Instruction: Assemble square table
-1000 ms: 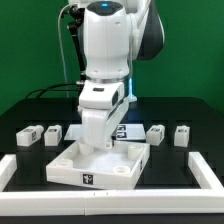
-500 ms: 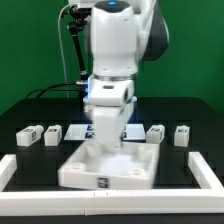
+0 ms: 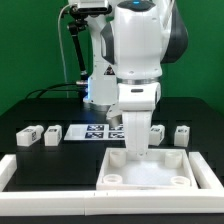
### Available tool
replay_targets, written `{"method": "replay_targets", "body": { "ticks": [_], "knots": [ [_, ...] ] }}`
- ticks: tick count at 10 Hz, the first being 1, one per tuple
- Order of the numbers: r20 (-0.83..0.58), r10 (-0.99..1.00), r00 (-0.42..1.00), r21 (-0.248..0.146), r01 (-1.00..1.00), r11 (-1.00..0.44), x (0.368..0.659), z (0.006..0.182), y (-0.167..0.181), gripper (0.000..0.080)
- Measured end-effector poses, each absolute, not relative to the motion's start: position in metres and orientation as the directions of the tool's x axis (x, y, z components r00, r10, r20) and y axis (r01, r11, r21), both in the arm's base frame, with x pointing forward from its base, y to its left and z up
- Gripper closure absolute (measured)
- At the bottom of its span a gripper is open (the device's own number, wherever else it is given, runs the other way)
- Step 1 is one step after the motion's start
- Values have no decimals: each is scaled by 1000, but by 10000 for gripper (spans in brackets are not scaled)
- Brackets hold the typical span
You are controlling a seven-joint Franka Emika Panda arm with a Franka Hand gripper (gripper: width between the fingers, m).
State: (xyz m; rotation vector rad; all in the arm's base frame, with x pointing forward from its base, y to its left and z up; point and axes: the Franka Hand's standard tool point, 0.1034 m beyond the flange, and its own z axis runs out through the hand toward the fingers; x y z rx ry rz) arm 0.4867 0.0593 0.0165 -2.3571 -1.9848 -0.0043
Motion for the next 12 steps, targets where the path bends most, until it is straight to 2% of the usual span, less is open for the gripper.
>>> {"method": "replay_targets", "body": {
  "ticks": [5,9,12],
  "knots": [
    [39,982,184,-41,982,-183,485,16,60,736],
    [46,997,63,-28,998,-62,495,16,60,736],
    [36,998,60,-64,996,-58,495,16,60,736]
  ]
}}
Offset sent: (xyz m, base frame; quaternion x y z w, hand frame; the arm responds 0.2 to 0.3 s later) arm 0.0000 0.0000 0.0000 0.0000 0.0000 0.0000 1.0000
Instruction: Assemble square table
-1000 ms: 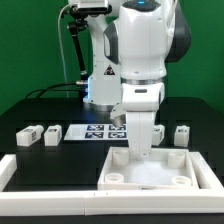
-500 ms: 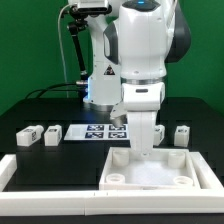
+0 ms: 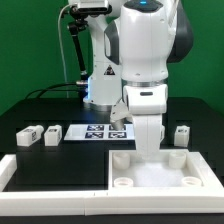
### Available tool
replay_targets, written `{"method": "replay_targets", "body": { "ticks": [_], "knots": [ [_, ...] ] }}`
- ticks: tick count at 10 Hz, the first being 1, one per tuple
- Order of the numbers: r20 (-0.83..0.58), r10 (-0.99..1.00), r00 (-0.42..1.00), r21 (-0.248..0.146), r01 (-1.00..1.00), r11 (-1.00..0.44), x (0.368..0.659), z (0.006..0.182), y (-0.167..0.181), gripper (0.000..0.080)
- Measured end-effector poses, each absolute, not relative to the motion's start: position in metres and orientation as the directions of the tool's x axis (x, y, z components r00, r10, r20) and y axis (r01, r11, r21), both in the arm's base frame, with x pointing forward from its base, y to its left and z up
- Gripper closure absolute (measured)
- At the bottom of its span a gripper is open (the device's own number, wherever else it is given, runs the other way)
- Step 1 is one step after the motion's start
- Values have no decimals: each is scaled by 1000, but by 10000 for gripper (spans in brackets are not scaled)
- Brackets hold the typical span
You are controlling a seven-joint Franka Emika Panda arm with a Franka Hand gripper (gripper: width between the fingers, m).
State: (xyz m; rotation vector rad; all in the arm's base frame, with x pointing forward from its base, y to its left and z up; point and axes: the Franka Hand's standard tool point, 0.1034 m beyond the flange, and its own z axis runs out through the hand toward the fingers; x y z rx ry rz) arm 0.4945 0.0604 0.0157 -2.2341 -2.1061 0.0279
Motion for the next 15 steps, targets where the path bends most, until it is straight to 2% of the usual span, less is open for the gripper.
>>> {"method": "replay_targets", "body": {
  "ticks": [1,2,3,4,5,6,7,10,14,15],
  "knots": [
    [36,998,60,-64,996,-58,494,16,60,736],
    [36,998,61,-65,996,-58,494,15,60,665],
    [36,997,61,-65,996,-59,494,15,60,665],
    [36,997,62,-65,996,-59,494,15,60,481],
    [36,997,62,-66,996,-59,494,15,60,481],
    [36,997,62,-66,996,-60,494,15,60,299],
    [36,997,62,-66,996,-60,494,15,60,196],
    [36,997,63,-66,996,-60,494,15,59,151],
    [35,997,69,-66,996,-67,494,15,60,150],
    [25,989,143,-59,988,-142,494,26,64,150]
  ]
}}
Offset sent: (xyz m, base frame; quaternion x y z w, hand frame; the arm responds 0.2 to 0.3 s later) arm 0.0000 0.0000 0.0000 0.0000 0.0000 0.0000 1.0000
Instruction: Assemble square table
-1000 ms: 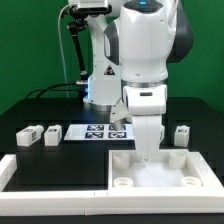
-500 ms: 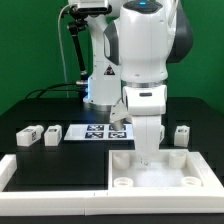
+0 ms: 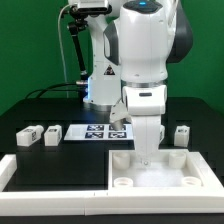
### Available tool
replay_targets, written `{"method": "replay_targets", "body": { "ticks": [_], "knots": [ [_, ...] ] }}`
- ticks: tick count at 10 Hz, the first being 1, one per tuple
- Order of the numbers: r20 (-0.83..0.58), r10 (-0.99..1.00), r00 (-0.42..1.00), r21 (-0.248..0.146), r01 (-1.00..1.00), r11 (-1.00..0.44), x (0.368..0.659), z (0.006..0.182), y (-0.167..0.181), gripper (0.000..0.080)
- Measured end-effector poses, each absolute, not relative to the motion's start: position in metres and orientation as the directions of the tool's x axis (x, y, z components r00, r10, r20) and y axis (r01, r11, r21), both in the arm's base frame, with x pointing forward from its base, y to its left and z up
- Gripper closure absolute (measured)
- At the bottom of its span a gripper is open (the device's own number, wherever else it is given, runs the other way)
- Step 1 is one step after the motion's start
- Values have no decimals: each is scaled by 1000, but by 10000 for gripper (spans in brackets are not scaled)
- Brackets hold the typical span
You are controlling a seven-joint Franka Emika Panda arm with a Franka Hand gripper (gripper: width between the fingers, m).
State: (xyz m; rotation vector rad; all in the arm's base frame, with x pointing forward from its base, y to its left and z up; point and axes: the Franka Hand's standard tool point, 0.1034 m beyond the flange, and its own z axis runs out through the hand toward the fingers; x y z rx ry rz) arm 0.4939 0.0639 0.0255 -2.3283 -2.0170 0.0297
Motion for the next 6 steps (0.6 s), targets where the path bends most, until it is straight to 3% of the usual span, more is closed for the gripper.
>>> {"method": "replay_targets", "body": {
  "ticks": [2,4,6],
  "knots": [
    [3,975,221,-43,974,-220,486,53,79,150],
    [-26,903,429,-50,902,-430,478,67,100,150],
    [-8,841,541,-23,841,-541,481,78,117,150]
  ]
}}
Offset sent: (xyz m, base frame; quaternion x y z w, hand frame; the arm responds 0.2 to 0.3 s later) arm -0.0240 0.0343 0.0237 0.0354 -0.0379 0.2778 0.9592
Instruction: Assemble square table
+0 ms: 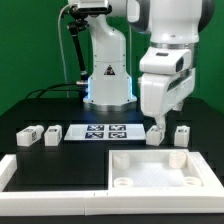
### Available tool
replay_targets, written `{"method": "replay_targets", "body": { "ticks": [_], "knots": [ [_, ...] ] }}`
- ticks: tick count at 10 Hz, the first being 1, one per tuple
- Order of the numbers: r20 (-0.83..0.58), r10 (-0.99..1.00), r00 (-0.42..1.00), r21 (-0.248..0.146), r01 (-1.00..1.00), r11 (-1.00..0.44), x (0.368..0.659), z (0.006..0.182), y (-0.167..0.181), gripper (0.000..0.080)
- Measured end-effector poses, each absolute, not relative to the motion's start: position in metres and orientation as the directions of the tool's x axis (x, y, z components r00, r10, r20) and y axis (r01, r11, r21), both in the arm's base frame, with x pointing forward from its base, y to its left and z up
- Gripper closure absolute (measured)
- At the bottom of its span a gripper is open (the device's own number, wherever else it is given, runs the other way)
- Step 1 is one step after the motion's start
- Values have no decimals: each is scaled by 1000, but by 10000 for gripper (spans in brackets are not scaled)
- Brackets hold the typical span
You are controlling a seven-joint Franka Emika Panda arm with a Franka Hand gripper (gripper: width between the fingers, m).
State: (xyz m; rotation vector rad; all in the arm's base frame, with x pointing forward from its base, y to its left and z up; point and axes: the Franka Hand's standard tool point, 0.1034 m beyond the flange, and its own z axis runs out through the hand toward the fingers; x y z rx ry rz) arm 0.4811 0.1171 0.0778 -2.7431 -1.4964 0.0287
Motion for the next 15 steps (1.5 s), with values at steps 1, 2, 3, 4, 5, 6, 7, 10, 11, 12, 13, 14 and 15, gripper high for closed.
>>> {"method": "replay_targets", "body": {
  "ticks": [1,2,3,4,5,6,7,10,11,12,13,14,15],
  "knots": [
    [-12,813,582,-26,812,-582,479,76,116,150],
    [-13,757,653,-27,757,-653,479,76,117,150],
    [-15,715,699,-27,714,-699,479,76,117,150],
    [-17,649,761,-27,648,-761,478,75,119,150],
    [-34,532,846,-30,531,-847,468,69,127,150],
    [-49,445,894,-29,444,-896,460,65,135,150],
    [-66,353,933,-32,352,-936,454,60,140,150],
    [-91,77,993,-58,72,-996,450,56,144,150],
    [-97,-5,995,-57,-10,-998,449,56,146,150],
    [-101,-54,993,-53,-59,-997,449,56,146,150],
    [-113,-147,983,-53,-154,-987,447,55,147,150],
    [-142,-256,956,-58,-266,-962,439,52,146,150],
    [-172,-315,933,-70,-331,-941,433,47,145,150]
  ]
}}
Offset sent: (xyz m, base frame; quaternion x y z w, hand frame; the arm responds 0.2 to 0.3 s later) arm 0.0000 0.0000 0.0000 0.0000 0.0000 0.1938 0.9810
